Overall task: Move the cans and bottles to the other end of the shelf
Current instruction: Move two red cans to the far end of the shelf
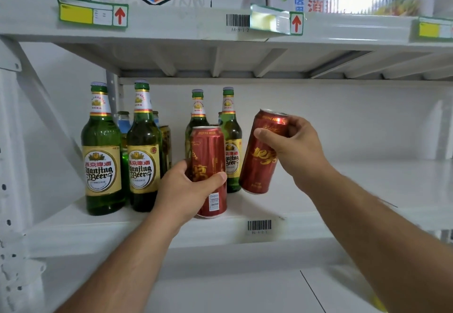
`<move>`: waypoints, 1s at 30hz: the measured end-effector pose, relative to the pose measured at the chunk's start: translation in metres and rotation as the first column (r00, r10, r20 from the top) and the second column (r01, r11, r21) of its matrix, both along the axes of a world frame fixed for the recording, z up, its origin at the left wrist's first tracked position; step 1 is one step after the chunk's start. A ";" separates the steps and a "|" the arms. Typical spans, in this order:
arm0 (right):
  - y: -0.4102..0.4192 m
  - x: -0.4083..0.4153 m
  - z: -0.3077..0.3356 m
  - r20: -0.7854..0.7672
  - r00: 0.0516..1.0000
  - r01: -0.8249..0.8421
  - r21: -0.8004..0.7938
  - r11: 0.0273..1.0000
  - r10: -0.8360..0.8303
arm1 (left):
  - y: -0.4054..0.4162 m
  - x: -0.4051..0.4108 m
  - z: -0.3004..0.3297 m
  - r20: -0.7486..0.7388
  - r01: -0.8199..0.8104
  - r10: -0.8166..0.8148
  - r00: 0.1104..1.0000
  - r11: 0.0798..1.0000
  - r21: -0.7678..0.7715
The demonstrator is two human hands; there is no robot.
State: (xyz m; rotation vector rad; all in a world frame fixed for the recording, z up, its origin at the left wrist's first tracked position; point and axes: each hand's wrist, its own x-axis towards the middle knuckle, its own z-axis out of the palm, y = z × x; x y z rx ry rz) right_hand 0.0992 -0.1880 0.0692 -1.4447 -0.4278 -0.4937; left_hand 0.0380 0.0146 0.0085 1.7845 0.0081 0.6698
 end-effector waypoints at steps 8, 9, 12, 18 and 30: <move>-0.038 -0.022 0.010 0.021 0.995 0.098 -0.015 0.995 -0.098 | -0.031 0.003 0.002 0.007 0.148 -0.148 0.989 0.989 0.017; -0.045 -0.025 0.011 0.021 0.994 0.107 -0.016 0.994 -0.107 | -0.039 0.003 0.004 0.012 0.167 -0.167 0.986 0.986 0.015; -0.070 -0.031 0.013 0.019 0.990 0.139 -0.013 0.990 -0.139 | -0.062 0.003 0.009 0.022 0.191 -0.192 0.981 0.981 0.030; -0.137 -0.039 0.019 0.014 0.980 0.200 -0.023 0.980 -0.199 | -0.126 0.007 0.018 0.013 0.230 -0.231 0.973 0.971 0.068; -0.318 -0.035 0.026 0.026 0.966 0.259 -0.074 0.963 -0.257 | -0.307 0.022 0.030 0.024 0.257 -0.260 0.965 0.962 0.095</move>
